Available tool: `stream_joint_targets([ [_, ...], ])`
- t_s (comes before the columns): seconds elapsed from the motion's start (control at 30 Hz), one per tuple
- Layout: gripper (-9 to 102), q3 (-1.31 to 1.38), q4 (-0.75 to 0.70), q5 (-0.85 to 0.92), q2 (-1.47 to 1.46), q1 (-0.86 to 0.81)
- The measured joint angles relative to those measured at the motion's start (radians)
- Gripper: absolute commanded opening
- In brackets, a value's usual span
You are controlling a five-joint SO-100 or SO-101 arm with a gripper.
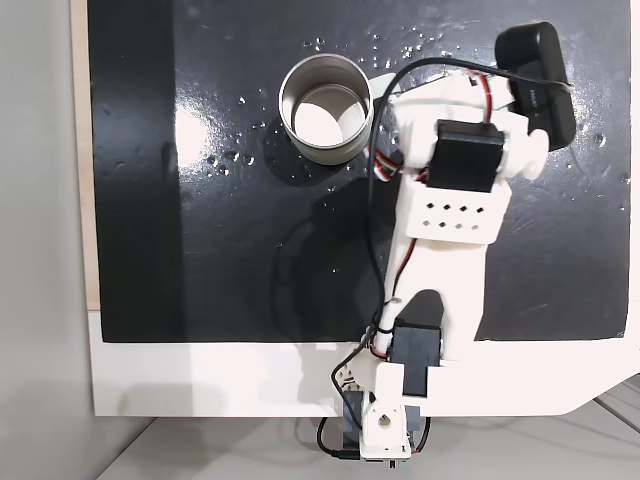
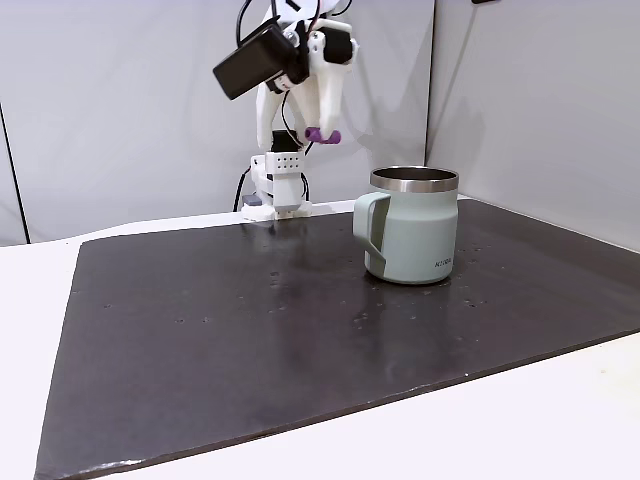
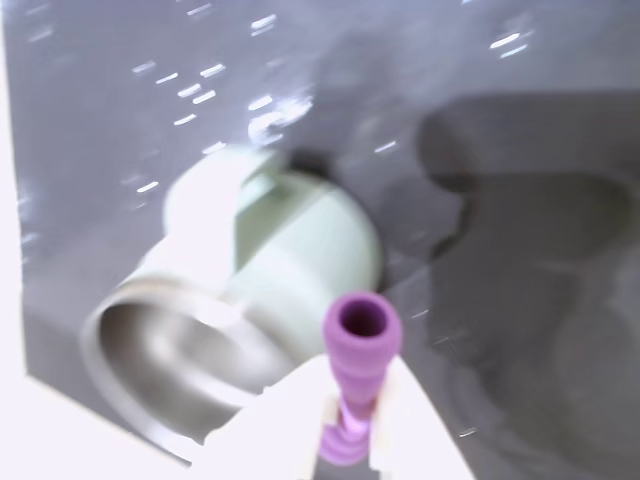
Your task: Grasp a pengrip and put it in the cup.
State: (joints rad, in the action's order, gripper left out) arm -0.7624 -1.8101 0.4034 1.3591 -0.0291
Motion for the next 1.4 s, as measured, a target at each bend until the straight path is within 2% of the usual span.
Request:
stream_joint_targets([
  [0.2, 0, 0.075, 0.0, -0.146, 0.0, 0.164],
  [0.43, 0, 0.209, -0.002, -0.259, -0.026, 0.262],
  [0.6, 0, 0.295, 0.0, -0.325, -0.118, 0.279],
  [0.97, 0, 0.314, -0.002, -0.337, -0.21, 0.278],
  [1.17, 26, 0.314, -0.002, -0.337, -0.212, 0.268],
  [1.4, 26, 0.314, -0.002, -0.337, -0.212, 0.268],
])
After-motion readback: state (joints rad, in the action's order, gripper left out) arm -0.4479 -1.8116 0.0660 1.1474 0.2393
